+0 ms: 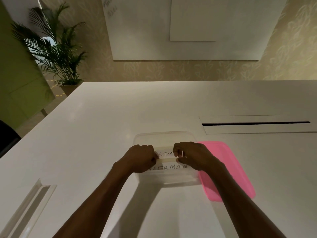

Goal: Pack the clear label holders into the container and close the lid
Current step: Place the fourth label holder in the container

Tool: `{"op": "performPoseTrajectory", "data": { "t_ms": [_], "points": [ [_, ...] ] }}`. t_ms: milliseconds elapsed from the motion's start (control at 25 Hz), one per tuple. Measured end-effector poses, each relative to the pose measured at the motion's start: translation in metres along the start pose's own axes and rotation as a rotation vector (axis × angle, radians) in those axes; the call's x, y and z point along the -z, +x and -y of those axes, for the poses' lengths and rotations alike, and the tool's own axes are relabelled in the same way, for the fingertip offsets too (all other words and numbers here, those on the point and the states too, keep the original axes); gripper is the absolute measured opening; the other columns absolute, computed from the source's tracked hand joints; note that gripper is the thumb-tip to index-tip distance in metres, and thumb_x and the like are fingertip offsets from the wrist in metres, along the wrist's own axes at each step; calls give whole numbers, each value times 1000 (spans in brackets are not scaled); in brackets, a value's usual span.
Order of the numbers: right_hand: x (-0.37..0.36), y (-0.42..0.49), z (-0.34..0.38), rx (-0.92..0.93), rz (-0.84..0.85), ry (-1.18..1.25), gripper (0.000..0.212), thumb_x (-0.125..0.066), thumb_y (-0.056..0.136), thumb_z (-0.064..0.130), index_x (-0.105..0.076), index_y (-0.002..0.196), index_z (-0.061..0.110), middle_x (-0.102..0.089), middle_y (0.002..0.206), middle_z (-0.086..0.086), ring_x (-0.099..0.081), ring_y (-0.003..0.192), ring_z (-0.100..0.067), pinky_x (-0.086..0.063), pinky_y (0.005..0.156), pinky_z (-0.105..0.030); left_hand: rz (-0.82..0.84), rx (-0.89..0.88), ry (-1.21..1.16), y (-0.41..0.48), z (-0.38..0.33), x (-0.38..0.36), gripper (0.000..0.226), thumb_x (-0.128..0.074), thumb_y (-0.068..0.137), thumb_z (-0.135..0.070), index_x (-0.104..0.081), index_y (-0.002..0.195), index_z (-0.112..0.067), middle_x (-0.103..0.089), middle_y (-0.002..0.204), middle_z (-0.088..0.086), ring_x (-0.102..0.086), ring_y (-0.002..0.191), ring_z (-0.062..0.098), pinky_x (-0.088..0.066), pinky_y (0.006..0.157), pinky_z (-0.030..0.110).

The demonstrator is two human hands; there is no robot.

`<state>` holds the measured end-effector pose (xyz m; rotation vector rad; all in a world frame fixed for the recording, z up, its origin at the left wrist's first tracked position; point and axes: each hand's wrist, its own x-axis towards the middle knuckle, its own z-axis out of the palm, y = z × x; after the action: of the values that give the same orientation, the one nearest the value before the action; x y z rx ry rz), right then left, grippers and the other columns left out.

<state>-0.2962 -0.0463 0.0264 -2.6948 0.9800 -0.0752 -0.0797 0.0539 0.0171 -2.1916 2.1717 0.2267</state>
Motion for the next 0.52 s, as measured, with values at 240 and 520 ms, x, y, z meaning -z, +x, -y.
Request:
{"op": "performPoseTrajectory", "data": {
  "t_ms": [240, 520],
  "points": [
    [-10, -7, 0, -32, -254, 247, 6, -72, 90, 35, -75, 88, 31, -73, 95, 18, -66, 87, 0, -49, 79, -22, -252, 119, -281, -1, -15, -8, 38, -54, 102, -36, -61, 137, -21, -58, 132, 1, -54, 124, 21, -44, 100, 36],
    [-15, -13, 7, -32, -439, 368, 9, -66, 93, 10, -75, 91, 13, -76, 93, 4, -70, 90, -17, -57, 87, -39, -261, 179, -169, 1, -21, -17, 44, -50, 102, -39, -59, 138, -16, -58, 134, 5, -49, 128, 26, -42, 97, 40]
  ]
}}
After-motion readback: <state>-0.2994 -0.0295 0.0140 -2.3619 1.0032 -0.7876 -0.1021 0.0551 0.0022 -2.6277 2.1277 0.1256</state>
